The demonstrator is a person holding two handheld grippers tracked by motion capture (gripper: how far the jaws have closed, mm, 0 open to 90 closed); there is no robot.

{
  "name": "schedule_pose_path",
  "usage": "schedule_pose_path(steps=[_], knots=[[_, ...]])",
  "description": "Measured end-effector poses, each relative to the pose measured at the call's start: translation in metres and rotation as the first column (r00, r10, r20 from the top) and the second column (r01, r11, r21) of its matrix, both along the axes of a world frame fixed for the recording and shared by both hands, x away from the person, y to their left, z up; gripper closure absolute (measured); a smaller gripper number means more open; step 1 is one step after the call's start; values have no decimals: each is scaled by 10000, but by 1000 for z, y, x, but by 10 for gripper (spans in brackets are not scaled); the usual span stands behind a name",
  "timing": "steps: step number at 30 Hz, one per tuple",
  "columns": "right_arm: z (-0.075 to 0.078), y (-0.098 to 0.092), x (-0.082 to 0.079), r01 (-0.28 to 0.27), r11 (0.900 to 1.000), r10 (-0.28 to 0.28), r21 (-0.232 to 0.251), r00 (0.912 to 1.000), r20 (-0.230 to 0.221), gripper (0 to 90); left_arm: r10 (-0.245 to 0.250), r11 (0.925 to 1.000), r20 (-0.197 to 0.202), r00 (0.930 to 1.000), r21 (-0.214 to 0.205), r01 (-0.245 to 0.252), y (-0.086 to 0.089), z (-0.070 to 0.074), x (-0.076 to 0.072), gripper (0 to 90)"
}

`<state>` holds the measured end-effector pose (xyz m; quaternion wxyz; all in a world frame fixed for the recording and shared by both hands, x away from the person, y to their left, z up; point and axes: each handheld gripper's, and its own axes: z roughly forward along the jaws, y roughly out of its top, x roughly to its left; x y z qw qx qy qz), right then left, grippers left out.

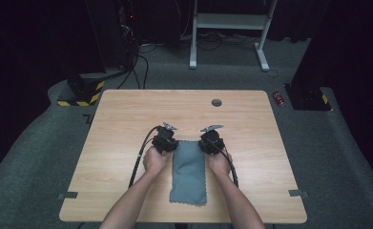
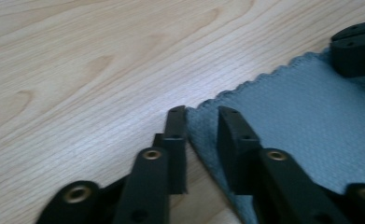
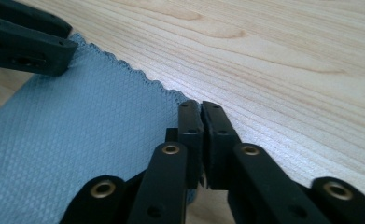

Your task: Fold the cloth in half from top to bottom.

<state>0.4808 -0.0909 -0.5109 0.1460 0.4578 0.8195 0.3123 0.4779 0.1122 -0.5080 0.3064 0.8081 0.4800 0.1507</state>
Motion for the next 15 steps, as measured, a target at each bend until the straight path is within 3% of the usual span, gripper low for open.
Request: schedule_pose_path(steps=[1,3,4,6,10,15], knots=[[0,-1,1,41,9999,-40,99,9999,-108,878,-53,9999,-86,9999,-152,52,1,0,1,827],[0,-1,1,80,9999,-78,125,9999,-152,880,-59,9988,-308,9995,-479,44,2,0,2,849],[1,0,0,129,9999,-127,108,9998,-172,884,31,9966,-556,9984,-824,-77,5,-1,4,876],[1,0,0,168,9998,-167,89,9997,-172,885,70,9953,-625,9980,-955,-130,6,-1,4,880],[2,-1,-1,32,10000,-30,63,9997,-234,887,-282,9966,-485,9984,-787,243,8,0,3,887],[10,-3,-3,-124,9996,126,235,9999,-92,888,-352,9919,-429,9985,-1233,296,13,7,2,888]])
